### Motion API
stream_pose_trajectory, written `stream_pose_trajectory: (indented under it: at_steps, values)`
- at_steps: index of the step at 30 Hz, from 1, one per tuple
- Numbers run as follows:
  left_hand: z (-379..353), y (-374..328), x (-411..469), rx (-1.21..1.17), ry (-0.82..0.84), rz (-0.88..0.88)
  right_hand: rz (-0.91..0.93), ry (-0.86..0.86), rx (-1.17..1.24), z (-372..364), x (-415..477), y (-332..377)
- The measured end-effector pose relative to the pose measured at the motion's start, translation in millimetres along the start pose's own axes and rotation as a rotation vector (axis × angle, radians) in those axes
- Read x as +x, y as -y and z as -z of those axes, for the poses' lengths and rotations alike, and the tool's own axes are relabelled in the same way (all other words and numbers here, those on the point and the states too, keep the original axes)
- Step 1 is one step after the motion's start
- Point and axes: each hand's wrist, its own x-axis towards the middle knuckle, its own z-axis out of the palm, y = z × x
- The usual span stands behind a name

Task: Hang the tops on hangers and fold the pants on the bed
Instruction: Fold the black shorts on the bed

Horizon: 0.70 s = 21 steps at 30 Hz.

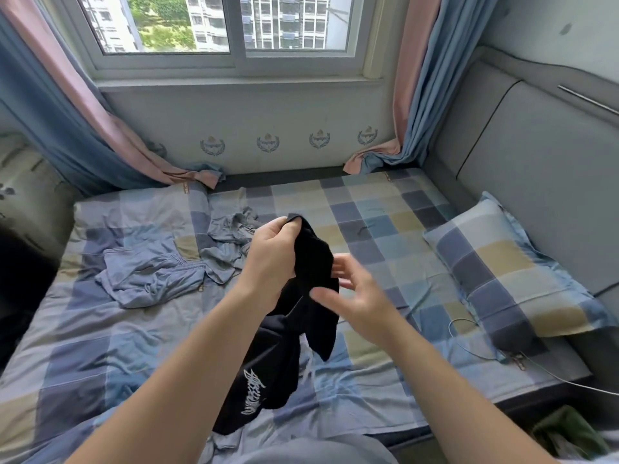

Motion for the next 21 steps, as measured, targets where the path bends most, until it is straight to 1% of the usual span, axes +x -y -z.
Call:
stream_pose_trajectory:
  at_steps: [1,5,8,9,11,13,14,18,21]
  values:
    - [-2.2,-1.5,-2.5,-0.029,0.021,0.003,-0.022,0.003,-0.027,-6.7,0.7,-2.7]
    - [-4.7,-9.8,-8.8,-0.146,0.043,-0.017,-0.135,-0.102,-0.175,-21.1,8.1,-26.0]
    - [3.2,-16.1,-7.6,-0.213,0.001,-0.046,-0.289,-0.066,-0.264,-13.4,7.3,-52.7]
    - [7.9,-17.1,-6.1,-0.235,-0.022,-0.055,-0.343,-0.039,-0.347,-8.9,6.2,-62.1]
    - [17.2,-16.6,-2.1,-0.267,-0.060,-0.066,-0.412,0.016,-0.588,0.9,4.0,-74.7]
    - [24.4,-12.0,2.2,-0.289,-0.088,-0.060,-0.417,0.011,-0.745,9.4,3.9,-78.1]
    - [27.3,-8.6,4.1,-0.301,-0.104,-0.051,-0.415,0.005,-0.763,14.6,5.5,-77.5]
    - [37.0,6.1,14.2,-0.295,-0.156,-0.018,-0.381,-0.028,-0.654,37.0,11.7,-72.2]
    - [41.3,15.4,21.1,-0.207,-0.105,0.012,-0.318,-0.037,-0.661,45.2,17.6,-56.1]
